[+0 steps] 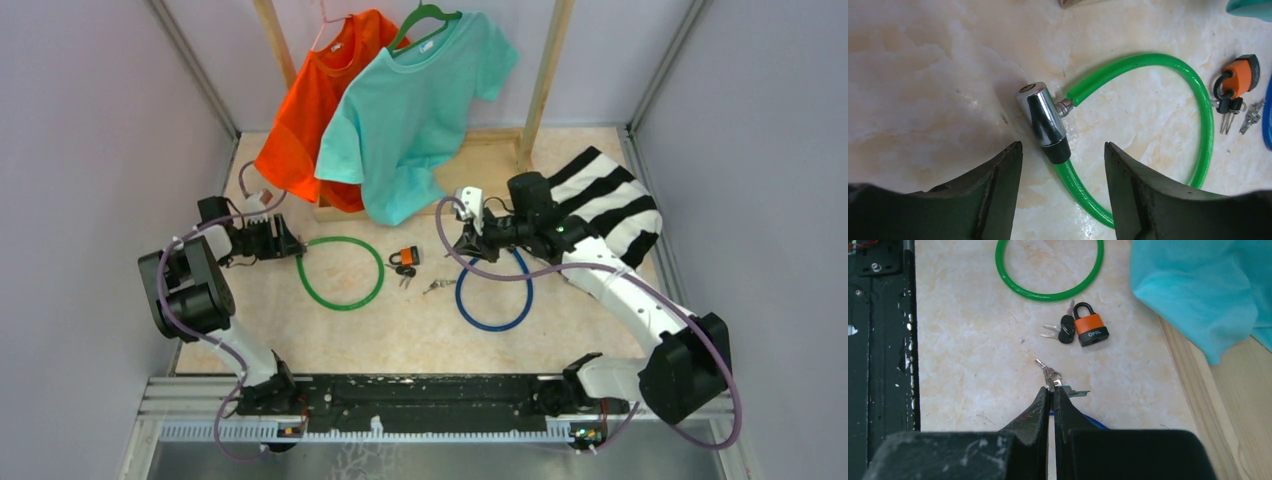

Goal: Lock with the key
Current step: Place the lock at the center of the board, then place the key at the center of the board, then reset both arms

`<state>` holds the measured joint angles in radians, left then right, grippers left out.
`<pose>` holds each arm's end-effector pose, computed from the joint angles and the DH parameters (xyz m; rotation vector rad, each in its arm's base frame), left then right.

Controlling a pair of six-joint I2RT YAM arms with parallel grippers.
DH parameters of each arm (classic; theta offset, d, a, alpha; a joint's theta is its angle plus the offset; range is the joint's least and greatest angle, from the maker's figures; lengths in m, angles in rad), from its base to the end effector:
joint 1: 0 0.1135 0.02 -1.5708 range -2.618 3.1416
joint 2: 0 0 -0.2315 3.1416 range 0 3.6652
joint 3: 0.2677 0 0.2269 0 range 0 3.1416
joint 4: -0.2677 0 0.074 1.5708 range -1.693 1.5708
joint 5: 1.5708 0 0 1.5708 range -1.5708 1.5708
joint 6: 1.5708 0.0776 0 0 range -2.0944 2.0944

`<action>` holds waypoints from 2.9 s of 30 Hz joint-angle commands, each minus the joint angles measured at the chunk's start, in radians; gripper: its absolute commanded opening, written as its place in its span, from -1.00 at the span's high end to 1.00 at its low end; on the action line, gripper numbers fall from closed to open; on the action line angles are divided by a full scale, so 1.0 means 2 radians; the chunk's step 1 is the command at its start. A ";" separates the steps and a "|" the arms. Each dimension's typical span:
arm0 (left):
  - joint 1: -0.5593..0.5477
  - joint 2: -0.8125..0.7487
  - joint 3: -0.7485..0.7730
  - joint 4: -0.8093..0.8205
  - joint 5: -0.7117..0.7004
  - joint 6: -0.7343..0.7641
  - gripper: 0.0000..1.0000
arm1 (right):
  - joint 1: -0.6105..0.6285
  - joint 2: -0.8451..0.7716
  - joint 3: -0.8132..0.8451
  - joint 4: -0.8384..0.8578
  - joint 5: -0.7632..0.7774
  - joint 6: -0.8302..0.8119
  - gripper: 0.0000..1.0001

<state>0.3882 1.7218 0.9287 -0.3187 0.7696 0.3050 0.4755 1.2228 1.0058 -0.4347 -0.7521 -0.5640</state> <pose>0.3061 0.0668 0.1123 0.1255 2.3766 -0.7145 0.2172 0.1714 0.2634 -1.3878 1.6058 0.7761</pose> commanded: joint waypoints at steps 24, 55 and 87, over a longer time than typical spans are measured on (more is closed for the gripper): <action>0.019 -0.195 0.071 0.013 -0.113 -0.038 -1.00 | 0.285 0.340 0.186 0.142 0.079 0.166 1.00; 0.021 -0.252 0.000 0.033 -0.103 0.007 -1.00 | 0.254 0.249 0.176 0.031 0.197 0.067 -0.55; 0.020 -0.463 -0.058 0.059 0.047 -0.034 -1.00 | -0.095 -0.158 -0.055 0.128 0.399 0.214 -0.98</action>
<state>0.4217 0.8124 0.7742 -0.2436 0.7578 0.2848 0.3477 0.9997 0.9230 -0.2691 0.0532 -0.1444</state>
